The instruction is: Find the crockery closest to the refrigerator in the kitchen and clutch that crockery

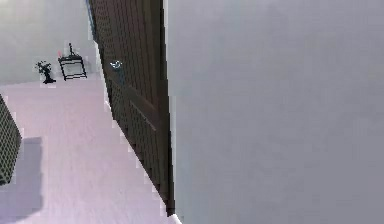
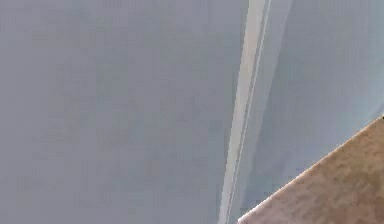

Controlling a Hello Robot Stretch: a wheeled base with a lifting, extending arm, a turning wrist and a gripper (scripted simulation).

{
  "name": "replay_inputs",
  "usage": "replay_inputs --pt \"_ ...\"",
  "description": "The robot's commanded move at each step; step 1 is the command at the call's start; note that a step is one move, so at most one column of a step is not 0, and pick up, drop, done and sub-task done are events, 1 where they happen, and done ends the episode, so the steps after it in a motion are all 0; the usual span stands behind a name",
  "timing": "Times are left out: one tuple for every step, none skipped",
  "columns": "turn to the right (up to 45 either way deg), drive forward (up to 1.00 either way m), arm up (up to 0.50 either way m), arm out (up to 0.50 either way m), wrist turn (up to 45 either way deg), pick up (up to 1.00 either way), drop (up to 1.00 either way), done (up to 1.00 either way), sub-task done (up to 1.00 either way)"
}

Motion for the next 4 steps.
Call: replay_inputs --pt "-27.0 0.0 0.0 0.0 0.0 0.0 0.0 0.0 0.0" --pt "-3.0 0.0 0.0 0.0 0.0 0.0 0.0 0.0 0.0" --pt "0.0 0.45 0.0 0.0 0.0 0.0 0.0 0.0 0.0" --pt "-45.0 0.0 0.0 0.0 0.0 0.0 0.0 0.0 0.0"
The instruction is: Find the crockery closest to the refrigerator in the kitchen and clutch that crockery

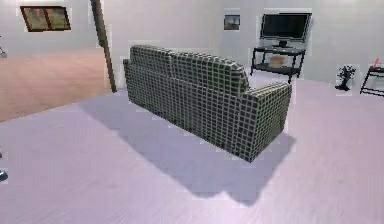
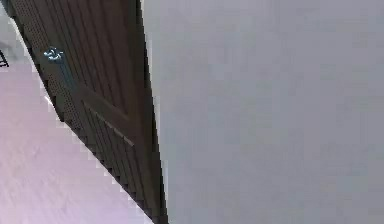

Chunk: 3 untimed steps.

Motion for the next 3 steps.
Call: replay_inputs --pt "-30.0 0.0 0.0 0.0 0.0 0.0 0.0 0.0 0.0" --pt "0.0 1.0 0.0 0.0 0.0 0.0 0.0 0.0 0.0" --pt "0.0 1.0 0.0 0.0 0.0 0.0 0.0 0.0 0.0"
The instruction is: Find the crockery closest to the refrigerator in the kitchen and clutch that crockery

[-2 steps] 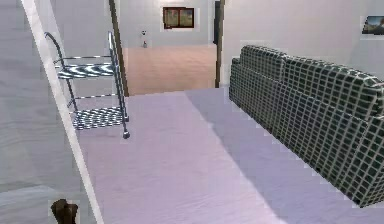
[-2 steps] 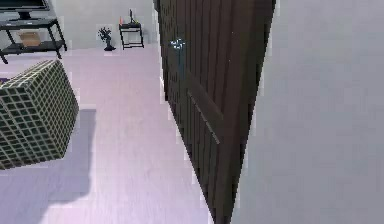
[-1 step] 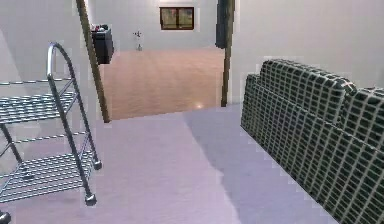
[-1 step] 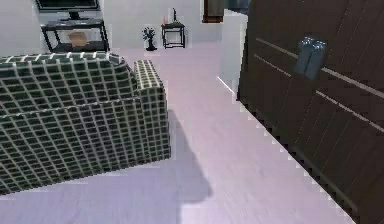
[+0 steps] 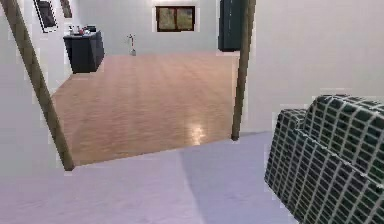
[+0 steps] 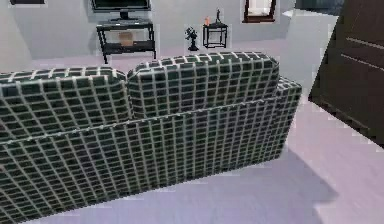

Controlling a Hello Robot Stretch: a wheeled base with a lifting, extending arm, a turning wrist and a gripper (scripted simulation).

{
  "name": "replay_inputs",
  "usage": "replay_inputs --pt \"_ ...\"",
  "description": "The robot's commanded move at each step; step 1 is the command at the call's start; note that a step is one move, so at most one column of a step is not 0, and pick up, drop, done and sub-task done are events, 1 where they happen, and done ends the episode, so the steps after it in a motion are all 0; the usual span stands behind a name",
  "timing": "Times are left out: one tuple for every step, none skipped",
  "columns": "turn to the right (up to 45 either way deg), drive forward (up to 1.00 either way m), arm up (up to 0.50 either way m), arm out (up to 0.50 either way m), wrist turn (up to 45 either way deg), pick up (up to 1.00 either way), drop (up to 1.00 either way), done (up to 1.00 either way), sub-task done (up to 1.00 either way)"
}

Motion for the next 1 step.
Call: replay_inputs --pt "0.0 1.0 0.0 0.0 0.0 0.0 0.0 0.0 0.0"
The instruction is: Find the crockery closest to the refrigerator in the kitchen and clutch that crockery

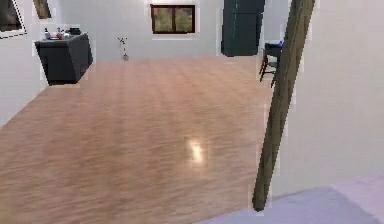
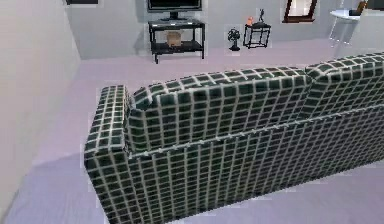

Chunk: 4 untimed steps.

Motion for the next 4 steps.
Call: replay_inputs --pt "0.0 0.3 0.0 0.0 0.0 0.0 0.0 0.0 0.0" --pt "-6.0 0.0 0.0 0.0 0.0 0.0 0.0 0.0 0.0" --pt "0.0 1.0 0.0 0.0 0.0 0.0 0.0 0.0 0.0" --pt "30.0 0.0 0.0 0.0 0.0 0.0 0.0 0.0 0.0"
